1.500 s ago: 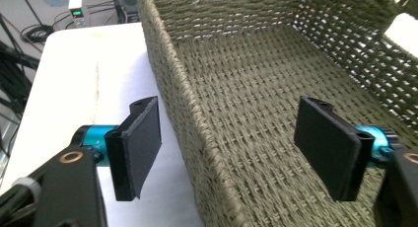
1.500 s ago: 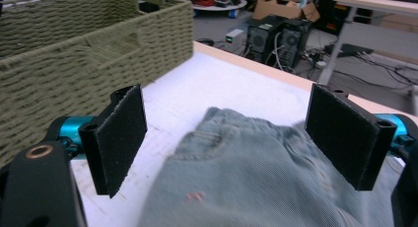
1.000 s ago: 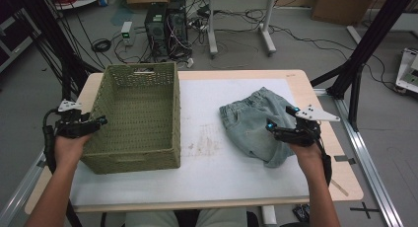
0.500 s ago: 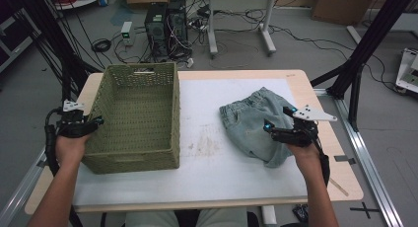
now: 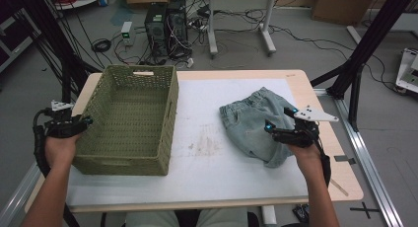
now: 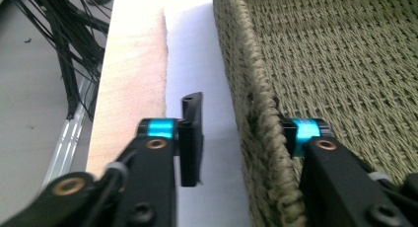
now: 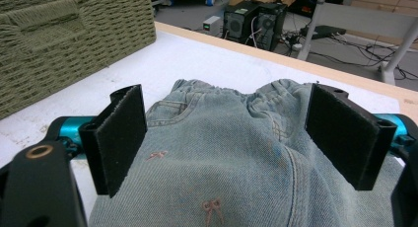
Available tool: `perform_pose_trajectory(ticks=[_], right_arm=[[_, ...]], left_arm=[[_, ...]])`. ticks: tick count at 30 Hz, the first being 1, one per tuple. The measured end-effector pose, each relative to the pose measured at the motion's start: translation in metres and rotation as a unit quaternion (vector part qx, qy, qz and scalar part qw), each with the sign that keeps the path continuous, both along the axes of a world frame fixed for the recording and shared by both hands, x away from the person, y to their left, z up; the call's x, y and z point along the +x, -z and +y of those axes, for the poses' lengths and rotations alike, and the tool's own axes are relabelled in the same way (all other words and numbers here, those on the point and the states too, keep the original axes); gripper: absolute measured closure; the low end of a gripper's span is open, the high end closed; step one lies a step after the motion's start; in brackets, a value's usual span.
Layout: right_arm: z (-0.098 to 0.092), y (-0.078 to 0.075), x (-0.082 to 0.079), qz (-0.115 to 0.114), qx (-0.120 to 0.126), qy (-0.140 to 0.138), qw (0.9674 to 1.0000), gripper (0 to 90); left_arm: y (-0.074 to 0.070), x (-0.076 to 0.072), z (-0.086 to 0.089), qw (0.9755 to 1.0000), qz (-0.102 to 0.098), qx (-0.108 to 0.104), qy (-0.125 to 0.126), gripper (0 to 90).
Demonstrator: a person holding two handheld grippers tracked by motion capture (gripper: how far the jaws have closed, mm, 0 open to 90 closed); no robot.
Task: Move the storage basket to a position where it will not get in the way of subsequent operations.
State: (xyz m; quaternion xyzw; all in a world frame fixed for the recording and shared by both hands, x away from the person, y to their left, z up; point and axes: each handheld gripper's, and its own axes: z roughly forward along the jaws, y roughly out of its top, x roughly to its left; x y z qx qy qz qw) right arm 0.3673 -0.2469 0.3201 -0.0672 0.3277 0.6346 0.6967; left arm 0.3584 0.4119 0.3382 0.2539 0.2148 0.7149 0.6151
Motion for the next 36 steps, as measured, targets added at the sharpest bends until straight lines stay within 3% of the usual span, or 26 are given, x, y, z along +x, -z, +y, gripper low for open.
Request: perform_pose_trajectory(ticks=[10,36], right_arm=[[-0.002,0.000,0.006,0.003,-0.002,-0.016,0.9999,16.6],[-0.004,-0.002,0.006,0.006,-0.004,-0.016,0.9998,16.6]], left_arm=[[0.005,-0.002,0.013,0.9998,0.005,-0.010,-0.013,67.9],[0.016,-0.004,0.048,0.9983,0.012,-0.054,-0.019,68.7]])
